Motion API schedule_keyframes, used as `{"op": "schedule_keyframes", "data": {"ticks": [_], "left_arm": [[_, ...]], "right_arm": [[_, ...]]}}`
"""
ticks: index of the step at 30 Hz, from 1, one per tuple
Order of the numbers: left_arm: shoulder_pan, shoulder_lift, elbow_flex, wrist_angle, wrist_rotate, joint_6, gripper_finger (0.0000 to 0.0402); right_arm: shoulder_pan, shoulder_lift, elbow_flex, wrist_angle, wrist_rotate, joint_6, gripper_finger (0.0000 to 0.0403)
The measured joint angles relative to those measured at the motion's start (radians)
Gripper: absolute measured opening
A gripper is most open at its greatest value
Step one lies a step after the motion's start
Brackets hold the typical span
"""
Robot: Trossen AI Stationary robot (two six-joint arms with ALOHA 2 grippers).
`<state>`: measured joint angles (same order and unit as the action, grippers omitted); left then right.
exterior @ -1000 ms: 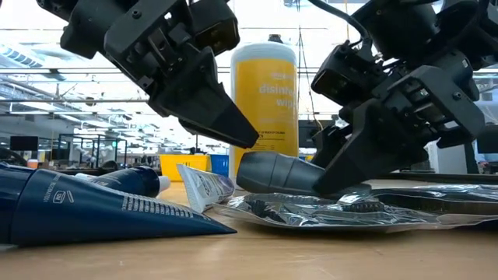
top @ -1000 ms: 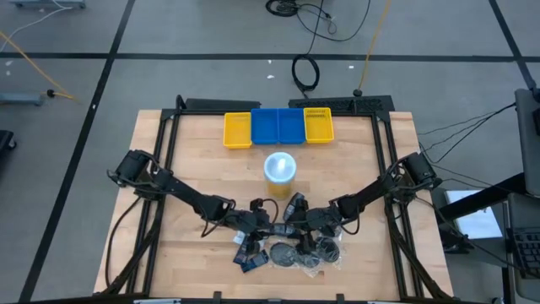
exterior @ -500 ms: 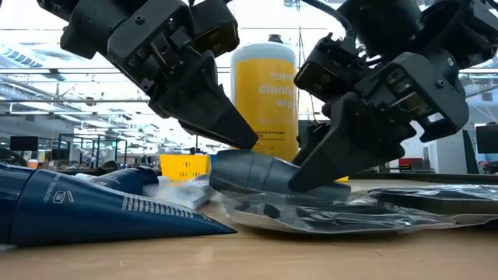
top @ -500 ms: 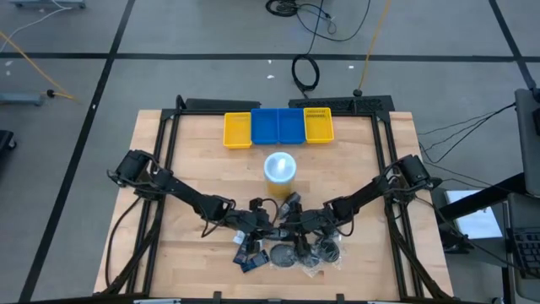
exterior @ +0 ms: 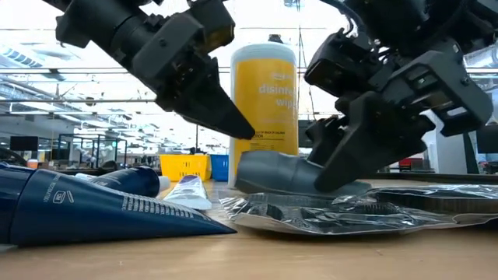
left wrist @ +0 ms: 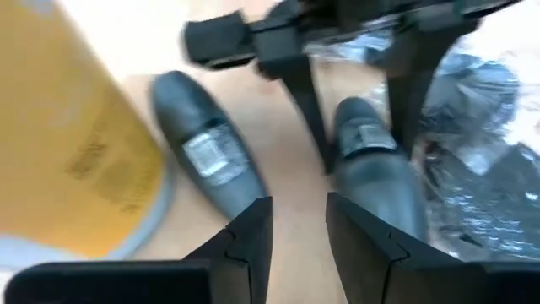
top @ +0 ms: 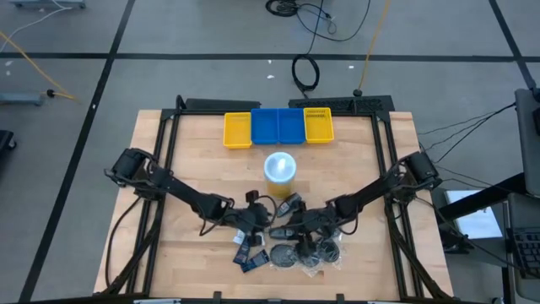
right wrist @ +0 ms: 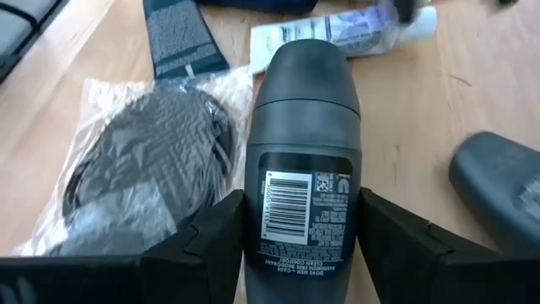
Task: Pick & Place Travel size toiletries
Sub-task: Put the deodorant into the right blue basket
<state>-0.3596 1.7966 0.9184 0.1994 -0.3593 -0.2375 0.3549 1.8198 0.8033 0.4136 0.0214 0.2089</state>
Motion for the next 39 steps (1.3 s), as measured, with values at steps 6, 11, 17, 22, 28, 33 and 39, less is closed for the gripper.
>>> {"op": "schedule_keyframes", "data": {"ticks": [6, 11, 17, 22, 28, 33, 39], "left_arm": [[-0.001, -0.047, 0.0, -0.078, -0.054, -0.035, 0.0113], [-0.001, -0.064, 0.0, -0.1, -0.064, -0.04, 0.0113], [-0.001, -0.064, 0.0, -0.125, -0.09, -0.058, 0.0113], [-0.001, -0.064, 0.0, -0.122, -0.09, -0.056, 0.0113], [0.0, -0.064, 0.0, -0.12, -0.093, -0.055, 0.0113], [0.013, -0.064, 0.0, -0.115, -0.11, -0.045, 0.0113], [0.037, -0.064, 0.0, -0.103, -0.112, -0.052, 0.0113]], "right_arm": [[0.001, -0.069, -0.001, -0.06, 0.014, -0.03, 0.0191], [0.002, -0.149, -0.001, -0.118, 0.034, -0.058, 0.0191], [0.007, -0.277, 0.0, -0.286, 0.135, -0.074, 0.019], [0.009, -0.379, 0.0, -0.416, 0.212, -0.066, 0.019], [0.014, -0.497, 0.0, -0.588, 0.225, 0.006, 0.0189], [0.029, -0.585, 0.0, -0.766, 0.349, 0.069, 0.0189], [-0.002, -0.659, 0.0, -0.815, 0.524, 0.104, 0.0189]]}}
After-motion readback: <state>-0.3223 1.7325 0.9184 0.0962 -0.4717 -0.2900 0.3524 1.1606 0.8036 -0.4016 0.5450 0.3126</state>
